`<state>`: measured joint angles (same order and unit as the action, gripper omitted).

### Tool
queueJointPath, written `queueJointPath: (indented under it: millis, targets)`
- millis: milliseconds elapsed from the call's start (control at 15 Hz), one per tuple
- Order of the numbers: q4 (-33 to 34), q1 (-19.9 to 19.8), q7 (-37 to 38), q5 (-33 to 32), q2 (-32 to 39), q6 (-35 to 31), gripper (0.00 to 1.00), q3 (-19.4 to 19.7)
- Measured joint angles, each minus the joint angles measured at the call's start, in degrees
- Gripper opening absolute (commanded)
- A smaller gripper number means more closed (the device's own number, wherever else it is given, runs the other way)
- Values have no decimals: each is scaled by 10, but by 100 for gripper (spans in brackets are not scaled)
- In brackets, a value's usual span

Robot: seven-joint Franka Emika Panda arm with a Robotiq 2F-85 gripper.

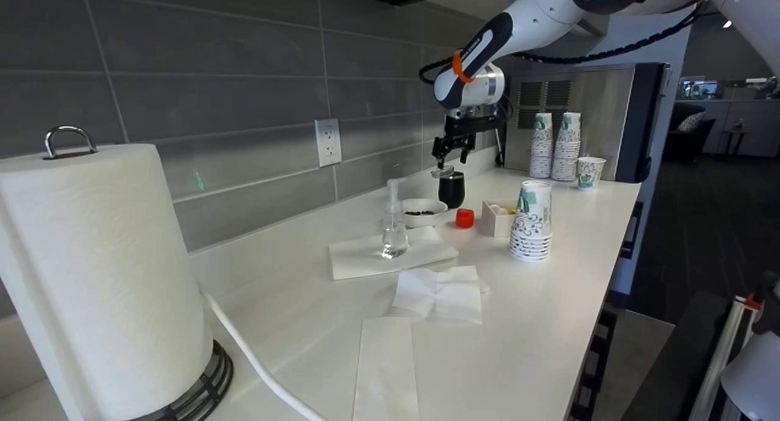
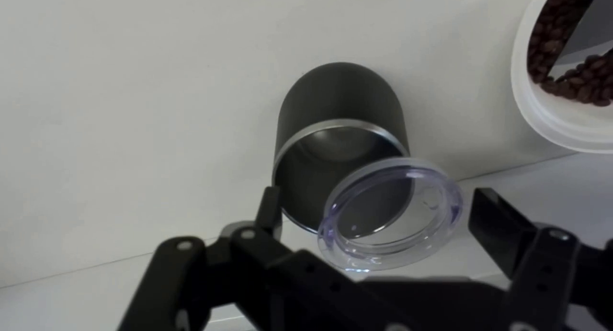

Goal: Move the black cup to the left

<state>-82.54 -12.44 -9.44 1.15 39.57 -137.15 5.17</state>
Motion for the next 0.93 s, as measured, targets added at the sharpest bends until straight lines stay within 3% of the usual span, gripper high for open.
queueJointPath:
  millis: [400, 933]
  targets:
    - [0, 4, 17, -2, 4, 0, 100, 1]
    - [17, 38, 70, -42, 5, 25, 100, 22]
